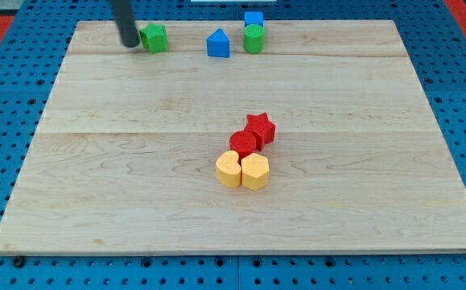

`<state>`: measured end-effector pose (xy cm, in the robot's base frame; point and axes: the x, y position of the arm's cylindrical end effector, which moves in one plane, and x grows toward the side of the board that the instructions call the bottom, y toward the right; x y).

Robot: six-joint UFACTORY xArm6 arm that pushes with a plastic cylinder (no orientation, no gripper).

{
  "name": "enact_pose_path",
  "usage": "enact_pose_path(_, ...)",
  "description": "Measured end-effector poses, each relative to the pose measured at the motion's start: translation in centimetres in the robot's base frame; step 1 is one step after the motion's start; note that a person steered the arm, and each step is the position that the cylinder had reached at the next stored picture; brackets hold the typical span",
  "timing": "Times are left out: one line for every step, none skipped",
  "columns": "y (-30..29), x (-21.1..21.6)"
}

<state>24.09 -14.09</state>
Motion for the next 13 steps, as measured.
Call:
enact_pose_path(6.2, -0.9)
enact_pose_path(3.4, 1.4)
enact_pose_path(-0.5, -0.2)
enact_pose_path(1.6, -4.8)
enact_pose_path(6.4, -4.8)
enact_pose_path(11.5, -2.5)
enact_pose_path(11.1, -1.4)
enact_pose_path(9.3, -4.9)
enact_pose_path(9.3, -4.9)
enact_pose_path(14.2, -4.8)
enact_pose_path(19.7, -4.4)
enact_pose_path(23.7, -2.8)
enact_pose_path(29.7, -2.3)
